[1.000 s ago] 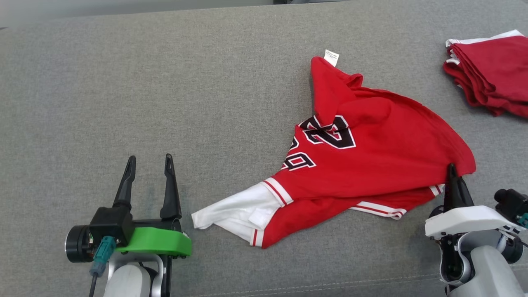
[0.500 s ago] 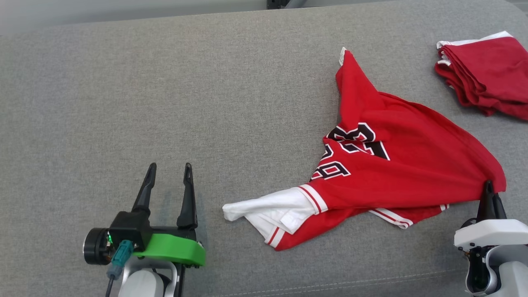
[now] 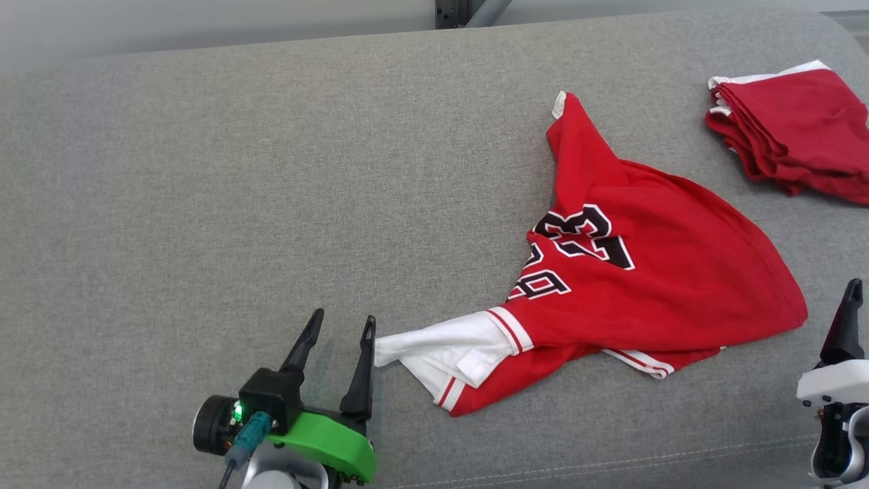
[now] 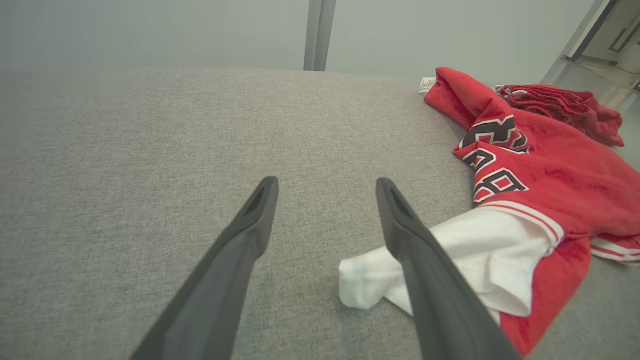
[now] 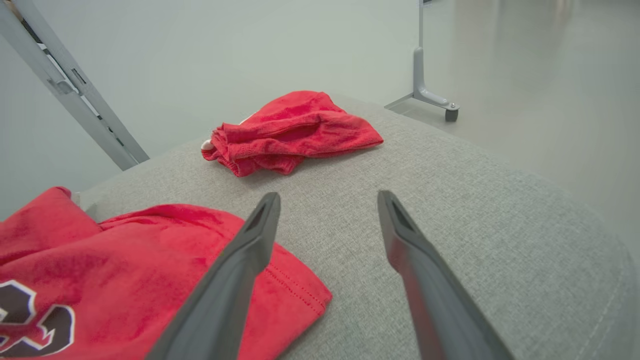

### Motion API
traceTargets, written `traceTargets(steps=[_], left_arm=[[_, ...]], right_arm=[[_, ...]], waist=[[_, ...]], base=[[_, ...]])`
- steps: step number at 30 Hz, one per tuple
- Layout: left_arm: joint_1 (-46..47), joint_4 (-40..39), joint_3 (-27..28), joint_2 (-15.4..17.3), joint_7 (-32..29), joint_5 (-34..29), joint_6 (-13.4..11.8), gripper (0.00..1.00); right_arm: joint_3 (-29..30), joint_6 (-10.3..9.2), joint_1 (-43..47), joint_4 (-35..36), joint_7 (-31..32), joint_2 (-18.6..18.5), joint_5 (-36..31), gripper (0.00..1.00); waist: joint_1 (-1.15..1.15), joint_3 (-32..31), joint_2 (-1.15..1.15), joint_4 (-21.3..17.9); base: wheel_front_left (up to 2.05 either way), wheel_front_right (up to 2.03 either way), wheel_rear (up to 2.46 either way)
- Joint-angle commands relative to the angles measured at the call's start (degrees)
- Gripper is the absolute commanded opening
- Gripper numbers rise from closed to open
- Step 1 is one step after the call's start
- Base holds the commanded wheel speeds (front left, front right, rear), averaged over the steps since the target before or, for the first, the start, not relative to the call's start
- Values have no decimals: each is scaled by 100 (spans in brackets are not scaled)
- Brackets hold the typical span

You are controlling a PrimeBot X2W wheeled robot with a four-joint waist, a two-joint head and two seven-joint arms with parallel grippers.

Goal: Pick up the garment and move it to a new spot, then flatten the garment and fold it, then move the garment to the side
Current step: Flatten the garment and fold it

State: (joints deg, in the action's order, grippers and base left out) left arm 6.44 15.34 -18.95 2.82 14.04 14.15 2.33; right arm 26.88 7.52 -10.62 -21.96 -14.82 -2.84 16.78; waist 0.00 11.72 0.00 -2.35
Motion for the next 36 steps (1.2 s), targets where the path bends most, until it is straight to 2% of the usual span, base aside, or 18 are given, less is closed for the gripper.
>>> traceTargets(steps=[1,7,13,23,31,32,33,36], left_arm=[[-114,19,-24,19,-35,32,34,100],[-347,-41,-191,19,-496,544,246,100],[-474,-82,-215,19,-912,1199,333,100],[-19,335,-378,20,-852,2729,460,100],[191,649,-531,19,-675,3077,495,100],[188,647,-559,21,-666,3099,500,95],[188,647,-559,21,-666,3099,500,95],[151,638,-649,52,-660,3125,512,72]], right_arm=[[8,-7,76,62,-36,-10,-33,100],[-173,-7,115,348,-39,-12,90,100],[-352,-7,131,355,-45,-15,210,100],[-523,-7,-10,370,-47,-15,270,100],[-527,-7,-5,366,-47,-14,299,100],[-519,-7,-1,368,-47,-14,299,100],[-519,-7,-1,368,-47,-14,299,100],[-506,-7,9,362,-46,-14,308,100]], waist=[[0,-7,0,-11],[0,-4,0,-20],[0,14,0,-9],[0,136,0,-132],[0,162,0,-151],[0,160,0,-145],[0,160,0,-145],[0,152,0,-123]], base=[[0,0,0],[0,0,0],[0,0,0],[0,0,0],[0,0,0],[0,0,0],[0,0,0],[0,0,0]])
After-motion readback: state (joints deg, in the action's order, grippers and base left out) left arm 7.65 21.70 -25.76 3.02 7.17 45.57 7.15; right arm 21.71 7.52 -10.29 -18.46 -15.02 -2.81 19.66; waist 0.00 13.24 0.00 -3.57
